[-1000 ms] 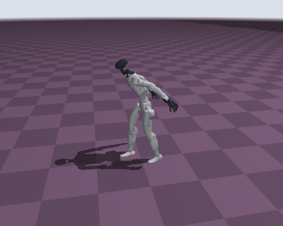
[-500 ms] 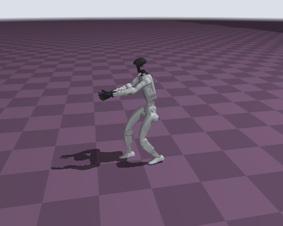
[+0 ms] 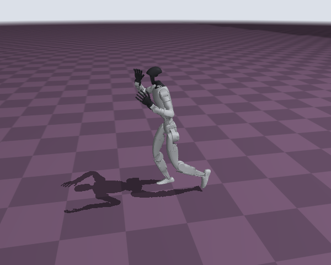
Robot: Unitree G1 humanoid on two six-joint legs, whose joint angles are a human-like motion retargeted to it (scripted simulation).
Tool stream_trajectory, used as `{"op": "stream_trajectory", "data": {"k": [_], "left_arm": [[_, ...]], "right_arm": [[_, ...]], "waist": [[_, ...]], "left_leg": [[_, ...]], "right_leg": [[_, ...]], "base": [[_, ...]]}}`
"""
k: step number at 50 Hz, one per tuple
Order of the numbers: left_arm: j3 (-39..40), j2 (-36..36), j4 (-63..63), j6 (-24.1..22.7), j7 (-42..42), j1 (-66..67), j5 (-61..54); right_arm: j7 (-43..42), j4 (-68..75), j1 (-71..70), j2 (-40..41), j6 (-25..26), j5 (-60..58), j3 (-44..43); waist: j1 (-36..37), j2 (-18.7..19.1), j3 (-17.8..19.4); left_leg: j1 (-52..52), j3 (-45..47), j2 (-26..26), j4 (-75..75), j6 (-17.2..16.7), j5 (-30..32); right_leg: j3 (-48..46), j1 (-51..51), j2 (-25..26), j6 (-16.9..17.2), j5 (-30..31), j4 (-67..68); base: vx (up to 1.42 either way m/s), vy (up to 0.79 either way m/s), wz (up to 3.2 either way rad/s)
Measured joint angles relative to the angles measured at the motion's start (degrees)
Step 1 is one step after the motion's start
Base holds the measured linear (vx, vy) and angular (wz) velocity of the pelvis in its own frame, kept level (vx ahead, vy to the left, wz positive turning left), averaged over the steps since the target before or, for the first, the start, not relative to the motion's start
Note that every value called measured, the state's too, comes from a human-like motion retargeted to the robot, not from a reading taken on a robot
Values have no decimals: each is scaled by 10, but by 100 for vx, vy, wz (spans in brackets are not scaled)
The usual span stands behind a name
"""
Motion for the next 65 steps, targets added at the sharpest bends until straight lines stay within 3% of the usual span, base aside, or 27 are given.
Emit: {"op": "stream_trajectory", "data": {"k": [3, 5, 7, 9, 13, 16, 20, 23, 26, 28, 31, 38, 49, 56, 60, 65], "left_arm": [[-35, -159, 92, 7, 55, 78, 50], [-91, -232, 183, 15, 78, 82, 35], [-149, -254, 258, 17, 83, 78, 26], [-204, -237, 305, 19, 70, 85, 46], [-290, -173, 328, 35, 10, 134, 101], [-341, -148, 336, 46, -26, 174, 83], [-385, -121, 359, 47, -38, 193, 93], [-389, -94, 375, 53, -51, 192, 115], [-374, -83, 399, 66, -57, 175, 127], [-357, -92, 413, 71, -49, 165, 132], [-326, -130, 428, 67, -30, 155, 122], [-308, -194, 457, 49, -10, 126, 93], [-389, -125, 433, 65, -50, 77, 194], [-378, -138, 442, 71, -49, 95, 153], [-362, -155, 488, 71, -39, 107, 129], [-364, -173, 631, 80, -36, 96, 99]], "right_arm": [[-20, 30, 345, 93, 2, -30, -135], [-3, 92, 518, 197, 0, 44, -149], [15, 175, 620, 312, -11, 152, -133], [16, 247, 686, 410, -23, 212, -118], [-2, 286, 769, 513, -34, 181, -71], [25, 260, 772, 506, -29, 138, -34], [59, 259, 684, 458, -24, 129, -2], [55, 284, 599, 439, -10, 126, 12], [37, 317, 513, 436, 5, 129, 18], [29, 327, 465, 436, 11, 135, 21], [36, 328, 397, 439, 12, 145, 28], [62, 347, 296, 485, 15, 147, 61], [99, 364, 383, 528, 8, 165, 86], [116, 396, 499, 524, -8, 306, 69], [137, 487, 530, 513, 2, 357, 59], [175, 730, 521, 524, 37, 432, 38]], "waist": [[-62, -14, 55], [-97, -17, 92], [-117, -19, 121], [-119, -25, 145], [-95, -25, 176], [-78, -7, 176], [-49, 19, 150], [-26, 15, 138], [8, 4, 139], [33, 0, 136], [49, -5, 127], [4, -16, 112], [-11, -13, 91], [-38, -15, 79], [-52, -17, 78], [-58, -20, 76]], "left_leg": [[49, -8, 21, -82, -18, -116], [76, -13, 36, -165, -33, -230], [92, -15, 37, -270, -41, -303], [114, -22, 21, -391, -46, -309], [143, -58, -6, -568, -63, -218], [86, -90, -11, -519, -59, -210], [5, -110, -14, -423, -44, -239], [9, -111, -29, -419, -48, -245], [31, -104, -45, -427, -55, -239], [39, -91, -52, -432, -55, -232], [43, -71, -58, -444, -57, -223], [62, -66, -68, -467, -78, -206], [80, -44, -75, -463, -79, -199], [101, -37, -79, -501, -82, -181], [105, -26, -82, -504, -84, -179], [112, -3, -83, -507, -86, -179]], "right_leg": [[-38, -93, -9, 60, 22, 72], [-71, -128, -36, 101, 48, 73], [-96, -150, -71, 126, 86, 45], [-113, -156, -106, 141, 130, -4], [-165, -108, -154, 140, 183, -147], [-165, -73, -159, 130, 191, -183], [-97, -63, -131, 136, 180, -47], [-70, 1, -122, 132, 132, -27], [-57, 68, -122, 101, 98, -103], [-45, 83, -120, 87, 113, -145], [-26, 79, -116, 92, 141, -168], [-18, 108, -120, 101, 166, -216], [8, 132, -115, 114, 193, -251], [12, 140, -115, 117, 209, -267], [21, 143, -113, 118, 219, -280], [40, 146, -106, 121, 231, -297]], "base": [[-108, 7, 63], [-108, 16, 168], [-103, 22, 182], [-93, 25, 147], [-75, 24, 87], [-58, 24, 62], [-42, 23, 37], [-24, 15, 20], [-19, 10, -25], [-20, 10, -67], [-20, 10, -61], [-14, 9, -13], [-4, 5, -22], [0, 2, -2], [-1, 3, -21], [-2, 4, -40]]}}
